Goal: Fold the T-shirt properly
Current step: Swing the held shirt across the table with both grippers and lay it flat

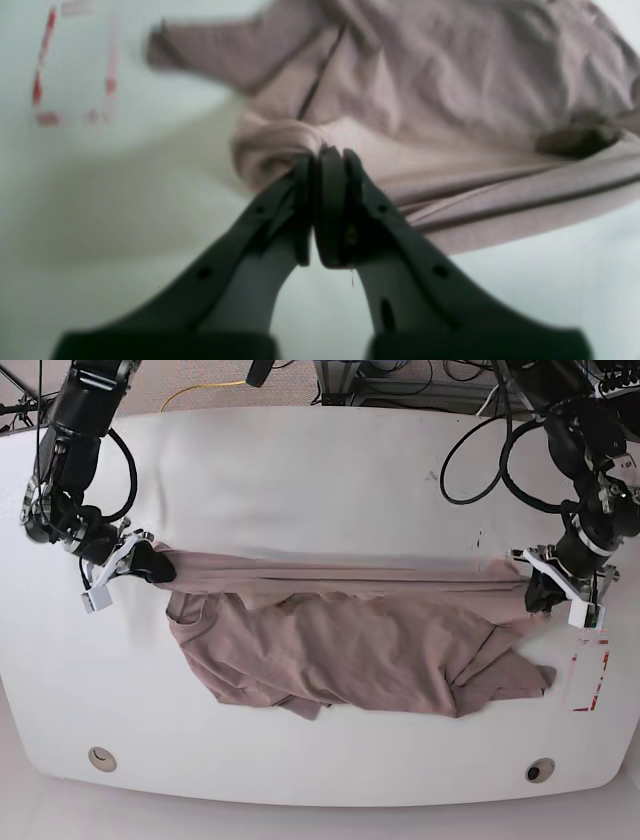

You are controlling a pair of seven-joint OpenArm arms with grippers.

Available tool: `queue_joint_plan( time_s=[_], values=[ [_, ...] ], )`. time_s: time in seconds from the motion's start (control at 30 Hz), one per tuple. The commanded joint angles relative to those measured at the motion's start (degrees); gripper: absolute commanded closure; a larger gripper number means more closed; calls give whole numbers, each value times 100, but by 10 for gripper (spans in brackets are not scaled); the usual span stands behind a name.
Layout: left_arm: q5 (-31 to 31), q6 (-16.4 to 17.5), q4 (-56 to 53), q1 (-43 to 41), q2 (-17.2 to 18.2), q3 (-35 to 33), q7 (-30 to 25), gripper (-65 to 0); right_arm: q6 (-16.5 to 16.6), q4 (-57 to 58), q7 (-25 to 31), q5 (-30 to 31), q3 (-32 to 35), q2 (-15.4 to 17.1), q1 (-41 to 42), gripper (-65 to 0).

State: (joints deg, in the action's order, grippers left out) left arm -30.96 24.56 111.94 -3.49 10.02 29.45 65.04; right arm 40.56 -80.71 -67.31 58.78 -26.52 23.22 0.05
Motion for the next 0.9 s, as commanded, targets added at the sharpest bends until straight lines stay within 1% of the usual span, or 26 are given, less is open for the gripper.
queue_joint_plan(
  time_s=[0.0, 0.07, 0.13, 0.33, 0.5, 0.57, 0.77, 0.87],
  values=[
    [50, -34, 116, -87, 207, 119, -161, 0, -56, -268, 159, -107, -95, 91, 34, 0],
    [-56, -34, 116, -403, 295, 154, -161, 0, -56, -382, 159, -116, -104, 38, -133, 0],
    [-100, -34, 125, -728, 303, 198, -161, 0, -56, -470, 151, -116, -236, -15, -318, 0],
    [-126, -7, 133, -1607, 303, 620, -161, 0, -56, -488, 151, -125, -367, -23, -775, 0],
    [-135, 2, 133, -2117, 321, 716, -161, 0, -56, -496, 133, -125, -367, -23, -1109, 0],
    [-135, 2, 142, -2276, 382, 690, -161, 0, -56, -496, 133, -125, -367, -23, -1197, 0],
    [-126, 2, 142, -2487, 374, 734, -161, 0, -56, -470, 142, -133, -367, -23, -1285, 0],
    [-126, 2, 142, -2680, 374, 901, -161, 0, -95, -461, 159, -142, -367, -6, -1390, 0]
  ],
)
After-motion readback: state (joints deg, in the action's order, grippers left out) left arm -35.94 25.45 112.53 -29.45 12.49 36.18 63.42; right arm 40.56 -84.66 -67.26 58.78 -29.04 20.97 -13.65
